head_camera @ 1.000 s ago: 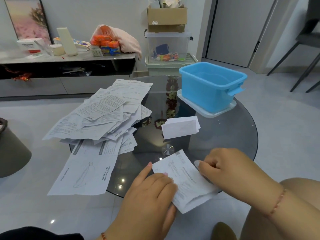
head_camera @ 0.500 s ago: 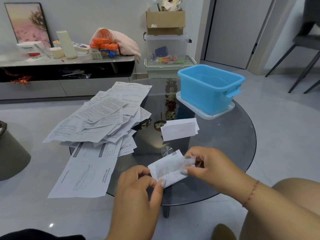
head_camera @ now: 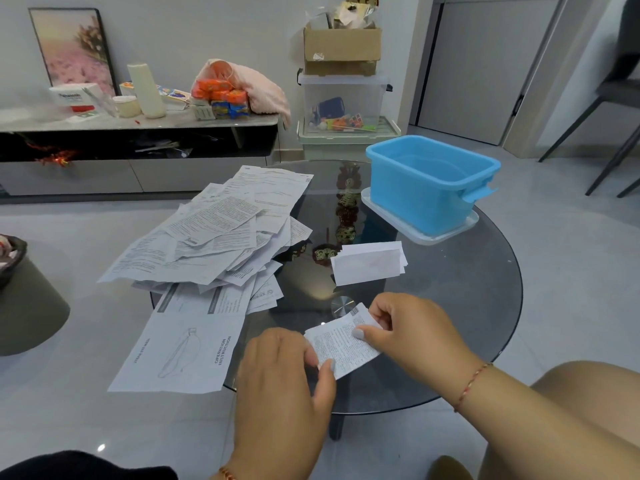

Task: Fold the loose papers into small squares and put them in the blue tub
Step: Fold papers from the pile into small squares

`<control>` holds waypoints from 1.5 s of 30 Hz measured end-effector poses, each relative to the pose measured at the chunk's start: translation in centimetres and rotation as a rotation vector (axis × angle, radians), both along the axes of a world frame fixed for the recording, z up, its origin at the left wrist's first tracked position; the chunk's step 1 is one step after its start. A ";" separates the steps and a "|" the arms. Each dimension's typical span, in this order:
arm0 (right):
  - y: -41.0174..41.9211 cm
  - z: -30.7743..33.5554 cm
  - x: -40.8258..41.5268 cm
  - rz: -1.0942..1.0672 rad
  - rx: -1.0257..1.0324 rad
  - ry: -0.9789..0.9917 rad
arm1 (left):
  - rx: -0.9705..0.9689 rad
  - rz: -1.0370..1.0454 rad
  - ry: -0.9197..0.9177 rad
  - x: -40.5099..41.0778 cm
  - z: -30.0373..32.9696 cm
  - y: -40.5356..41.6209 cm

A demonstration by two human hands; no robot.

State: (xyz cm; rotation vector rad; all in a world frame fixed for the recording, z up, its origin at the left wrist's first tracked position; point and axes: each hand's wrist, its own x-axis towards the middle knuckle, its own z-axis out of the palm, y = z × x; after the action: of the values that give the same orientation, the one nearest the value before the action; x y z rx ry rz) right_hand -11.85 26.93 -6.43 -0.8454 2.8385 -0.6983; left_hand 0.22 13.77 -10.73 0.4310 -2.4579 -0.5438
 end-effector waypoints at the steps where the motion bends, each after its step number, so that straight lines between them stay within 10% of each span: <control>1: 0.0 0.0 0.0 -0.007 -0.004 -0.008 | -0.010 -0.021 0.022 0.0 0.0 -0.1; 9: 0.2 0.3 0.1 -0.023 -0.079 0.033 | -0.169 -0.244 -0.095 0.1 0.9 -1.0; 20: 1.7 1.1 0.1 0.618 0.077 0.280 | -0.330 -0.316 -0.190 -0.7 2.5 -1.8; 29: 0.6 0.2 -0.3 0.612 0.108 0.449 | -0.354 -0.363 -0.234 -0.9 3.1 -2.3; 40: 0.3 1.3 -0.6 0.360 -0.231 -0.010 | -0.446 -0.340 -0.088 -1.4 2.5 -3.1; 45: 0.0 1.7 0.7 0.548 -0.264 0.236 | -0.312 -0.315 -0.022 -1.5 3.2 -2.6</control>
State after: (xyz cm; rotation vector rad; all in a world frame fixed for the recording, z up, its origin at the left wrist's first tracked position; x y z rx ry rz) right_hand -11.12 26.94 -4.70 -1.7575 2.5202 -0.9407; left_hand -1.31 11.12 -7.48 -0.0779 -2.5887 -0.2701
